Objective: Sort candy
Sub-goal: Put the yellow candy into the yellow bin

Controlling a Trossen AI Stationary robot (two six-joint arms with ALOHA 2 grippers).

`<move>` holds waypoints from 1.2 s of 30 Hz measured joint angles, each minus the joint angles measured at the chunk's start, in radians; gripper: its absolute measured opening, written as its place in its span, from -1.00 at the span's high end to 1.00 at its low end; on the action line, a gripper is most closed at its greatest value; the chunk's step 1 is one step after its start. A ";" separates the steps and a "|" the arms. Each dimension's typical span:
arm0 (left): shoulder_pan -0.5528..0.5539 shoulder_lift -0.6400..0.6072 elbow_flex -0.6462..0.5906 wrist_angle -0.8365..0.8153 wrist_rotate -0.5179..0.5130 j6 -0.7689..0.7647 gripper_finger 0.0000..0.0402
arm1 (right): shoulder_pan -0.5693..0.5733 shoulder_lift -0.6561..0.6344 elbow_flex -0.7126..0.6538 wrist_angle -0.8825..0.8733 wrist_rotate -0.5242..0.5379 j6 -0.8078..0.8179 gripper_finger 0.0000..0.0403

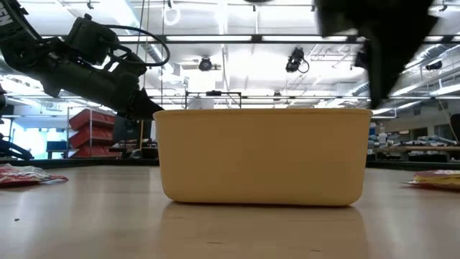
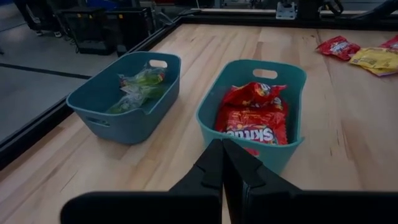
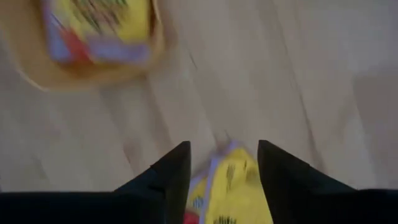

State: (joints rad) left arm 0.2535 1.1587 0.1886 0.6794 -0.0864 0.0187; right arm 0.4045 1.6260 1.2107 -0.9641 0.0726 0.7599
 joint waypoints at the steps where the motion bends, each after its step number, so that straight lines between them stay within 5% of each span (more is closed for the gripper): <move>1: 0.000 0.000 0.000 -0.002 0.000 -0.001 0.98 | 0.013 0.002 -0.018 -0.005 0.000 0.029 0.13; 23: 0.000 0.000 0.000 -0.012 0.000 -0.022 0.98 | 0.079 0.008 -0.336 0.266 -0.017 0.233 0.25; 27: 0.000 0.000 0.000 -0.016 0.000 -0.023 0.98 | 0.077 0.008 -0.353 0.270 -0.014 0.218 0.41; 32: 0.000 0.000 0.000 -0.017 0.000 -0.023 0.98 | 0.077 0.008 -0.344 0.219 0.013 0.204 0.89; 36: 0.000 0.000 0.000 -0.019 0.000 -0.023 0.98 | 0.072 0.008 -0.304 0.146 0.022 0.180 0.94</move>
State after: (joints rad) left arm 0.2535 1.1587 0.1886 0.6609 -0.0864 -0.0046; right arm 0.4765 1.6337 0.9070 -0.8181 0.0944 0.9400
